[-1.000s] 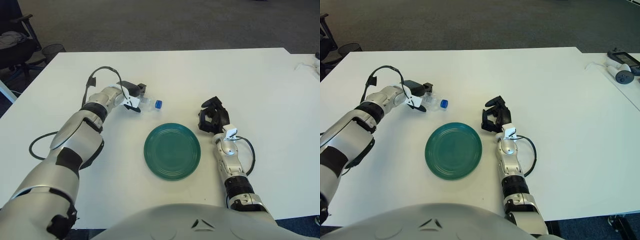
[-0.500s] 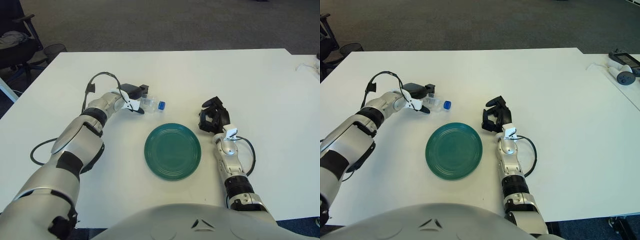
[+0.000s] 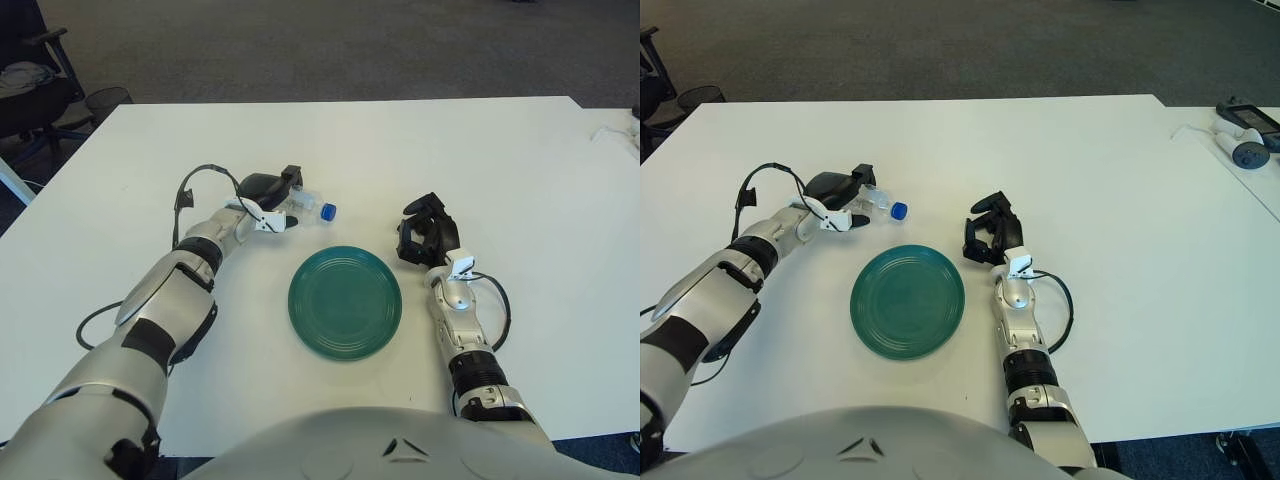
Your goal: Put the bottle into the plate.
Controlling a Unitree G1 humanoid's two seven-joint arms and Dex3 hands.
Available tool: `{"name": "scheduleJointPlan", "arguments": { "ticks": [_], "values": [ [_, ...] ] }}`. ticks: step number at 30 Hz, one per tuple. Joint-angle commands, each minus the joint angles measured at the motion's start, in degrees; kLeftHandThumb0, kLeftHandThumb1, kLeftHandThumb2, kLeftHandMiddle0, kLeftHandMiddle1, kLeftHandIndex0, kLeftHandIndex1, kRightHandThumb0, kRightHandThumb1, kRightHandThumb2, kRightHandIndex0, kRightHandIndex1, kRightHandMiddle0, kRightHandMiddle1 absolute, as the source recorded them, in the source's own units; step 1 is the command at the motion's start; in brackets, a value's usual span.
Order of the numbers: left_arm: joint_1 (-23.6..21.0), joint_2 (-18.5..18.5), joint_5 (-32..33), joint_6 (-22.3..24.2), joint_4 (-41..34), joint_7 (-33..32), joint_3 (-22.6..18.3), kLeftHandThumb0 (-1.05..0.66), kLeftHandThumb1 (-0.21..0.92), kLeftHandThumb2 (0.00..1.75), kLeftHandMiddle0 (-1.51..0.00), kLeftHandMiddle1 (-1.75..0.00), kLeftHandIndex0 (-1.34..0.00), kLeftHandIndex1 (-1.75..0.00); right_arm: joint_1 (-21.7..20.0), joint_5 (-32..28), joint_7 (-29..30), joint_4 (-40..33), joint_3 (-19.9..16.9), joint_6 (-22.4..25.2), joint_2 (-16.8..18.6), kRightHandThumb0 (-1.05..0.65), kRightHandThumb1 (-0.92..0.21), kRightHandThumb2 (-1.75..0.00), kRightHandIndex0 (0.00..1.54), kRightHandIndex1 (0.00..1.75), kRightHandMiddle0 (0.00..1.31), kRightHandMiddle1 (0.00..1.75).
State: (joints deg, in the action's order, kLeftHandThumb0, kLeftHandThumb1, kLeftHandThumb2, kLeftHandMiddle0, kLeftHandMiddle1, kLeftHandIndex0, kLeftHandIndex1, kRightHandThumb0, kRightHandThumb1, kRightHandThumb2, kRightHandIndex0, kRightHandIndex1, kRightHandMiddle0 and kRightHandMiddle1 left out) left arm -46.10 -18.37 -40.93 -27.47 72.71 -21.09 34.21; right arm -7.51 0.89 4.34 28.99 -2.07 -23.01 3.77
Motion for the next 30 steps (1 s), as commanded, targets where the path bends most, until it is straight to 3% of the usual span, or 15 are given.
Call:
{"name": "scheduleJointPlan", "arguments": {
  "ticks": [1,9,14,22,30],
  "values": [
    [2.4,-0.2,1.3,-2.1,0.7,0.0,-1.5,-0.45,0.42,1.19,-1.11,-1.75,-0.53,-1.75,2.9,0.0,0.2,3.4,-0.1,2.5,0.3,0.00,-0.39,-1.24,0.45,1.75,0.44,1.74],
    [2.8,-2.1,6.3,-11.3,-3.0,-1.2,-6.8,-0.46,0.38,1.24,-1.15,-1.75,-0.56,-1.75,3.0,0.1,0.3,3.5,0.0,2.5,0.3,0.00,-0.39,-1.23,0.45,1.75,0.44,1.74],
    [4.0,-4.3,11.8,-18.3,-12.6,0.4,-12.4,-0.46,0.37,1.24,-1.16,-1.75,-0.57,-1.75,3.2,-0.1,0.1,2.7,0.1,3.8,0.4,0.00,-0.39,-1.24,0.45,1.75,0.44,1.74],
    [8.4,-4.2,19.7,-20.8,-27.3,6.9,-18.8,-0.45,0.37,1.24,-1.18,-1.75,-0.57,-1.75,3.3,-1.2,-1.1,2.4,-0.1,4.4,0.5,-0.01,-0.39,-1.23,0.44,1.75,0.43,1.74],
    [13.2,-3.8,21.6,-20.9,-45.5,9.3,-23.0,-0.45,0.37,1.24,-1.18,-1.75,-0.56,-1.75,3.0,-1.1,-1.6,2.8,-0.3,4.2,0.4,0.00,-0.41,-1.21,0.43,1.75,0.42,1.74]
  ]
}}
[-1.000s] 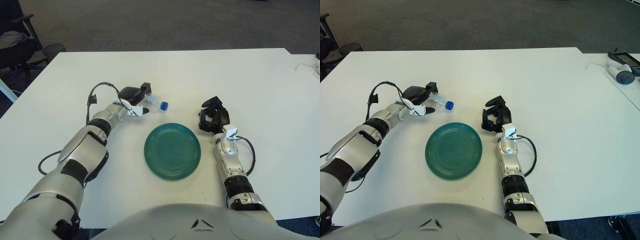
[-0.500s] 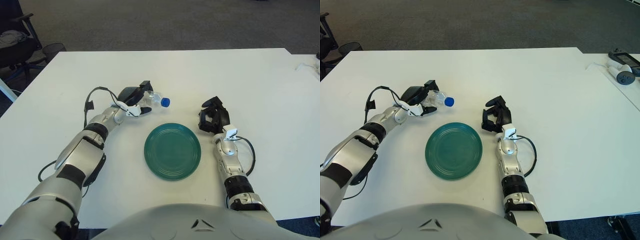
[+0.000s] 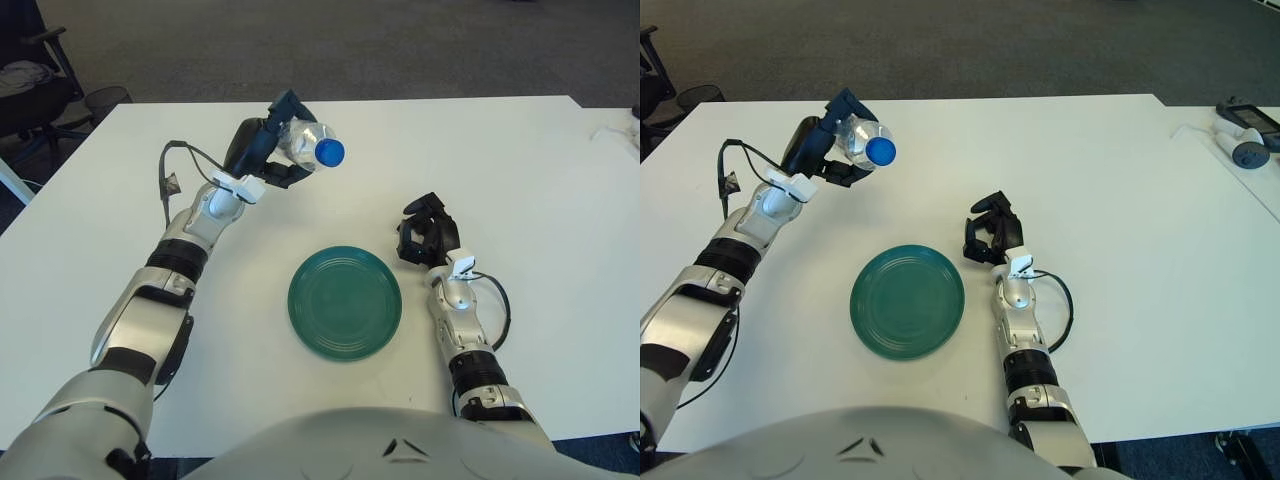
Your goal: Put the bottle into the plate.
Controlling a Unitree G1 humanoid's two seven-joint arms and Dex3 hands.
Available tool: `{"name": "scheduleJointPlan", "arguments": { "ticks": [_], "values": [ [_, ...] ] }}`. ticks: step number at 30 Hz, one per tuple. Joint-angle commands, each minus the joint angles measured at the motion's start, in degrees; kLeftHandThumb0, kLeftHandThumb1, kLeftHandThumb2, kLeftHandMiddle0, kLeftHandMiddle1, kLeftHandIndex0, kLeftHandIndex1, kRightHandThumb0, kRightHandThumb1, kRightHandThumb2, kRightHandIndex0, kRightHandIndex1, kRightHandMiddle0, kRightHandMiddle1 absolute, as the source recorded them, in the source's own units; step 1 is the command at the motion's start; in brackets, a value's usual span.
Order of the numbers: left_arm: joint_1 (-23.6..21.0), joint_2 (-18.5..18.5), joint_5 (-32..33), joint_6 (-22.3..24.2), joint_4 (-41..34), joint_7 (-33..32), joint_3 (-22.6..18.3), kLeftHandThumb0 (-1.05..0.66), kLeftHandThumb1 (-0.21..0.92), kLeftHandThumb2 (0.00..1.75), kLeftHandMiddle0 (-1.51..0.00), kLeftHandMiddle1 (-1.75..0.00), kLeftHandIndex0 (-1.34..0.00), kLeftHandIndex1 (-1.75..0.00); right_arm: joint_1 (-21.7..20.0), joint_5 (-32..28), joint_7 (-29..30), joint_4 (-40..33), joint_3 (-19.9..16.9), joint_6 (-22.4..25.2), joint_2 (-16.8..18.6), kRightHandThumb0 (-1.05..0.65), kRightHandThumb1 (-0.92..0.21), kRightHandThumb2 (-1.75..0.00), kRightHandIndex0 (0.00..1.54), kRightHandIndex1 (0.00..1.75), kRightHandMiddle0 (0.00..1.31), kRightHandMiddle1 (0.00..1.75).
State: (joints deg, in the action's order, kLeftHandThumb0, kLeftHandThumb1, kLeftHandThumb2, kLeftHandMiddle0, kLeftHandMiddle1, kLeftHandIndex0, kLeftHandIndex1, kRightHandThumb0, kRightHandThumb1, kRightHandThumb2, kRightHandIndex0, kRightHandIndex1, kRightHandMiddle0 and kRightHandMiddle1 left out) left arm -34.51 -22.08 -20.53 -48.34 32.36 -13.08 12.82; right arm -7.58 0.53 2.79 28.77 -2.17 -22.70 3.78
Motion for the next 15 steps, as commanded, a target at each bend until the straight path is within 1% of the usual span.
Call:
{"name": "scheduleJointPlan", "arguments": {
  "ticks": [1,4,8,12,15],
  "values": [
    [1.7,-0.1,1.3,-0.3,-6.1,1.8,-1.9,-0.45,0.37,1.24,-1.18,-1.75,-0.56,-1.75,3.1,-0.6,0.0,3.0,-0.2,3.9,0.4,0.00,-0.41,-1.21,0.43,1.75,0.42,1.74],
    [2.0,-0.1,1.5,-0.9,-8.0,3.2,-2.7,-0.45,0.37,1.24,-1.18,-1.75,-0.56,-1.75,3.1,-0.5,0.0,2.9,-0.1,4.0,0.4,0.00,-0.42,-1.20,0.43,1.75,0.41,1.74],
    [3.6,-0.6,4.6,-2.2,-14.8,7.3,-3.0,-0.45,0.37,1.24,-1.18,-1.75,-0.56,-1.75,3.3,-0.4,0.1,2.6,0.0,4.1,0.4,0.00,-0.42,-1.20,0.43,1.75,0.42,1.74],
    [4.7,-0.1,7.9,-2.3,-17.4,11.3,-2.1,-0.45,0.37,1.25,-1.18,-1.75,-0.57,-1.75,3.1,-0.4,0.3,2.9,0.0,4.1,0.6,0.00,-0.42,-1.20,0.43,1.75,0.42,1.74],
    [7.0,0.5,9.3,-1.4,-22.2,14.9,0.0,-0.45,0.36,1.25,-1.17,-1.75,-0.57,-1.75,2.8,-0.5,0.4,3.2,-0.1,4.1,0.7,0.00,-0.43,-1.19,0.42,1.75,0.41,1.74]
  ]
}}
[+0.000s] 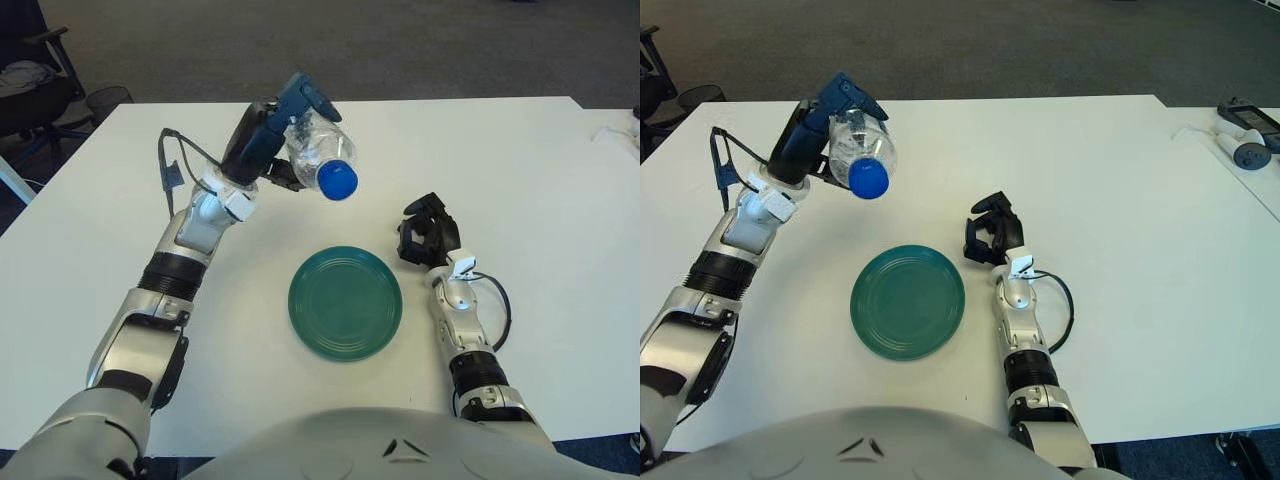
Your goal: Put the bottle into the plate.
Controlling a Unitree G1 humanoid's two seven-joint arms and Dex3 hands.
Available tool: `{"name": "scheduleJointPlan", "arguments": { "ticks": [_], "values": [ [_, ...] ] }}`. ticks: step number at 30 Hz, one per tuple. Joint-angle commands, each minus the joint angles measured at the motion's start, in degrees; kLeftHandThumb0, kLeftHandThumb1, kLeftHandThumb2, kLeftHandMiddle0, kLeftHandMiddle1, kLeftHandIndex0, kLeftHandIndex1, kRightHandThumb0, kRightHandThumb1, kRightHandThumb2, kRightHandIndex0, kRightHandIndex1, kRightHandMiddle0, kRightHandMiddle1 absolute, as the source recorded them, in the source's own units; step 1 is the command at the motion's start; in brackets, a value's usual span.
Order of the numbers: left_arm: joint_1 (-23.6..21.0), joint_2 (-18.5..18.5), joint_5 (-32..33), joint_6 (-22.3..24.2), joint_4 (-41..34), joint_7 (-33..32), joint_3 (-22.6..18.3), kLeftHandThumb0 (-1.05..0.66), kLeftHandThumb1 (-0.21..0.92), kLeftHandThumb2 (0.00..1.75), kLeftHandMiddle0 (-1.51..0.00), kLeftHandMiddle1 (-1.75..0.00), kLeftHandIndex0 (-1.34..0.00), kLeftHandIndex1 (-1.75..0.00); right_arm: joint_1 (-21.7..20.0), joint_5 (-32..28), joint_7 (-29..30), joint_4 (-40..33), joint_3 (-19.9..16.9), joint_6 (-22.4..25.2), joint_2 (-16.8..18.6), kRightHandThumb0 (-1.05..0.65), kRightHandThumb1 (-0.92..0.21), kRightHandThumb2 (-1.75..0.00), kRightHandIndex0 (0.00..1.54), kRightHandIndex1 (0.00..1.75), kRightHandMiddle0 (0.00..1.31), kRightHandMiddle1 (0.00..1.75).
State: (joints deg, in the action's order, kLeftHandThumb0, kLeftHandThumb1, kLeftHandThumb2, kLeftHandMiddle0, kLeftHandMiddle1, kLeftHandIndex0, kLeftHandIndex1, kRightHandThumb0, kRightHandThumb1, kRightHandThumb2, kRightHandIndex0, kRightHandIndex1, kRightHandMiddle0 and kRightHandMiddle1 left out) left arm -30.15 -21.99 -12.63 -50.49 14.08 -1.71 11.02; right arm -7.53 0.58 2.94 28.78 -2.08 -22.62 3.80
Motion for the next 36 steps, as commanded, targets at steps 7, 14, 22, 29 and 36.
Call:
{"name": "scheduleJointPlan", "arguments": {
  "ticks": [7,14,22,29,36],
  "values": [
    [3.6,-1.0,1.8,-1.2,-7.6,11.3,4.7,-0.46,0.36,1.25,-1.17,-1.75,-0.57,-1.75,2.1,-0.1,1.7,4.1,-0.3,4.6,1.0,-0.01,-0.42,-1.20,0.43,1.75,0.41,1.74],
    [5.9,-5.5,-4.3,-3.4,-9.7,17.7,5.5,-0.45,0.38,1.23,-1.17,-1.75,-0.56,-1.75,1.3,1.1,4.1,4.9,0.0,5.5,1.3,-0.01,-0.39,-1.24,0.45,1.75,0.44,1.74],
    [3.0,-3.1,-26.0,-7.4,-1.3,7.3,5.2,-0.45,0.40,1.21,-1.19,-1.75,-0.55,-1.75,1.2,0.0,3.4,5.4,-0.1,4.7,1.7,-0.01,-0.38,-1.25,0.45,1.75,0.44,1.74],
    [2.8,-3.0,-32.8,-8.1,0.2,-0.5,4.6,-0.46,0.39,1.22,-1.18,-1.75,-0.56,-1.75,1.2,-0.7,2.2,5.6,-0.4,3.9,1.8,-0.01,-0.38,-1.24,0.45,1.75,0.44,1.74],
    [3.4,-3.2,-37.9,-8.2,1.4,-6.7,5.8,-0.46,0.37,1.25,-1.16,-1.75,-0.57,-1.75,1.0,-0.7,2.0,6.2,-0.7,3.2,2.0,-0.01,-0.38,-1.24,0.45,1.75,0.44,1.74]
  ]
}}
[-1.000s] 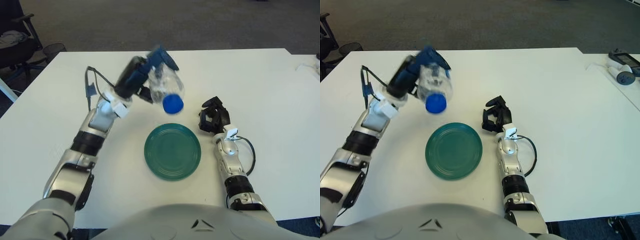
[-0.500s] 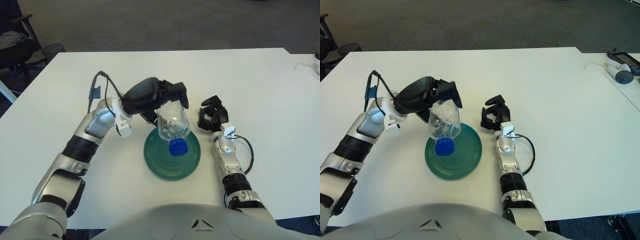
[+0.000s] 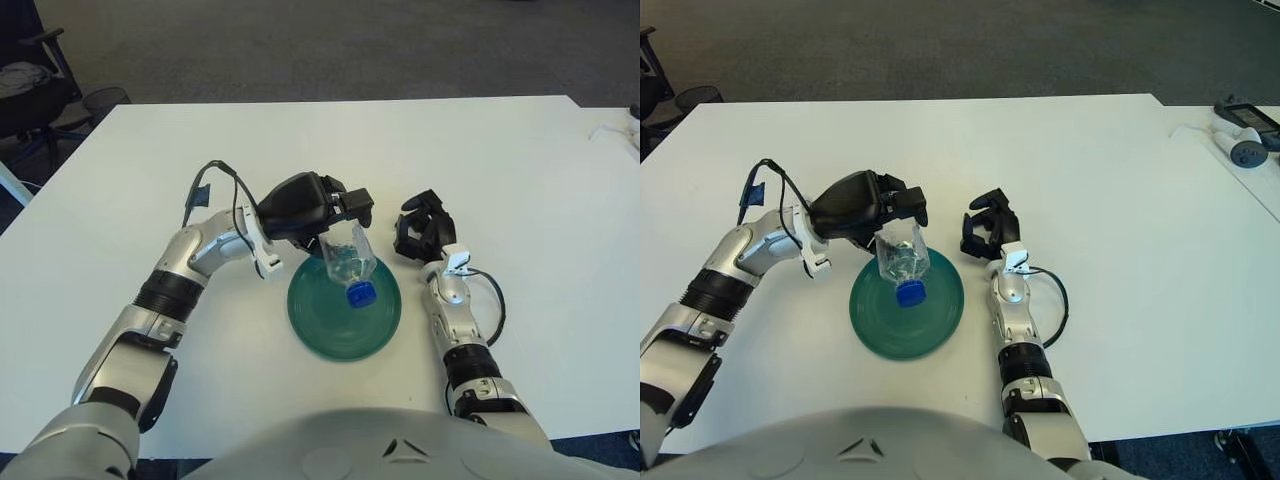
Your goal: Put the bottle into the plate.
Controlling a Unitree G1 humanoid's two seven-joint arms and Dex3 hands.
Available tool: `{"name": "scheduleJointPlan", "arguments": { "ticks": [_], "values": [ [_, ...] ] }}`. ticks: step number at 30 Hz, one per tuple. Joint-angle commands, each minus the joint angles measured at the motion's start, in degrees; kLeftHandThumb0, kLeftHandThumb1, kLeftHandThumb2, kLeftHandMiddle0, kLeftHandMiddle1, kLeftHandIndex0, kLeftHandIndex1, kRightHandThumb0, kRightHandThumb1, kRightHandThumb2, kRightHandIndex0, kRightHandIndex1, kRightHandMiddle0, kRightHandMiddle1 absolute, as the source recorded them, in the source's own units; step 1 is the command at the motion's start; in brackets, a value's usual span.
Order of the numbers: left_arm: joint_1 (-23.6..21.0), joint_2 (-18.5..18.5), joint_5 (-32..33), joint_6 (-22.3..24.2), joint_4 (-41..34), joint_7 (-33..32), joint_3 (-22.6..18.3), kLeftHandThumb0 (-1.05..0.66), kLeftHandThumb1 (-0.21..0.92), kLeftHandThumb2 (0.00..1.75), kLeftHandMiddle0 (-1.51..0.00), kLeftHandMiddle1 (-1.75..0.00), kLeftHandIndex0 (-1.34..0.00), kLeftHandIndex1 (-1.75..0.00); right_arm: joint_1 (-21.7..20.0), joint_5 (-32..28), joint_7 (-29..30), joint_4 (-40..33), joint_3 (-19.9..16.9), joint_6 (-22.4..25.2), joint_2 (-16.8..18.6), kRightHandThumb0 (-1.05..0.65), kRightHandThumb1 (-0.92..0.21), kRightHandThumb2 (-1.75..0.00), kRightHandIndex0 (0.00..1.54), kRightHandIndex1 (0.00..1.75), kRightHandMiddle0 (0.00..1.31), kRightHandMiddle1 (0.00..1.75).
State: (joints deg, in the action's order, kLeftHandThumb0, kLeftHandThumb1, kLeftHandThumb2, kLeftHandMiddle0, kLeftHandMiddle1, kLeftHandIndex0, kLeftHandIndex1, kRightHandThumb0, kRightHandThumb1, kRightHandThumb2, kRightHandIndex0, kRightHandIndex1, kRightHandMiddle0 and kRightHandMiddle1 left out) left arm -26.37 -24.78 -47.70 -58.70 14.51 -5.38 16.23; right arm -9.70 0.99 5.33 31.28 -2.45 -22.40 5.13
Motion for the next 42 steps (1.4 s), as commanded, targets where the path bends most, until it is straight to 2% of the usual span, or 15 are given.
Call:
{"name": "scheduleJointPlan", "arguments": {
  "ticks": [1,10,23,28,35,42],
  "values": [
    [-0.2,-0.3,-3.9,0.2,1.3,-4.1,1.1,-0.46,0.36,1.25,-1.15,-1.75,-0.57,-1.75,3.1,-1.1,-0.4,3.8,-0.3,2.9,0.7,-0.01,-0.38,-1.24,0.45,1.75,0.44,1.74],
    [-1.8,-1.3,-12.5,1.3,3.5,-13.7,4.6,-0.47,0.33,1.29,-1.12,-1.75,-0.60,-1.75,2.9,-1.0,-0.3,4.2,-0.6,2.5,0.6,-0.01,-0.38,-1.24,0.45,1.75,0.44,1.74],
    [-4.1,-3.2,-17.0,1.7,5.5,-20.3,9.9,-0.48,0.30,1.34,-1.12,-1.75,-0.62,-1.75,2.7,-1.0,-0.1,4.2,-0.9,2.9,0.6,0.00,-0.39,-1.24,0.45,1.75,0.43,1.75],
    [-6.2,-4.4,-20.3,1.6,6.0,-24.2,12.4,-0.50,0.26,1.39,-1.21,-1.75,-0.66,-1.75,2.5,-1.3,-0.6,4.3,-1.0,2.7,0.5,0.00,-0.39,-1.24,0.45,1.75,0.43,1.75],
    [-6.8,-4.4,-18.6,1.0,7.8,-24.7,14.1,-0.51,0.24,1.41,-1.26,-1.75,-0.68,-1.75,2.5,-1.4,-0.8,4.0,-1.1,2.9,0.5,-0.01,-0.39,-1.24,0.45,1.75,0.43,1.75],
    [-7.3,-5.4,-16.9,0.0,7.8,-22.5,15.0,-0.50,0.25,1.39,-1.29,-1.75,-0.66,-1.75,2.5,-1.2,-0.7,4.0,-1.2,2.9,0.5,-0.01,-0.38,-1.25,0.45,1.75,0.44,1.74]
  ]
}}
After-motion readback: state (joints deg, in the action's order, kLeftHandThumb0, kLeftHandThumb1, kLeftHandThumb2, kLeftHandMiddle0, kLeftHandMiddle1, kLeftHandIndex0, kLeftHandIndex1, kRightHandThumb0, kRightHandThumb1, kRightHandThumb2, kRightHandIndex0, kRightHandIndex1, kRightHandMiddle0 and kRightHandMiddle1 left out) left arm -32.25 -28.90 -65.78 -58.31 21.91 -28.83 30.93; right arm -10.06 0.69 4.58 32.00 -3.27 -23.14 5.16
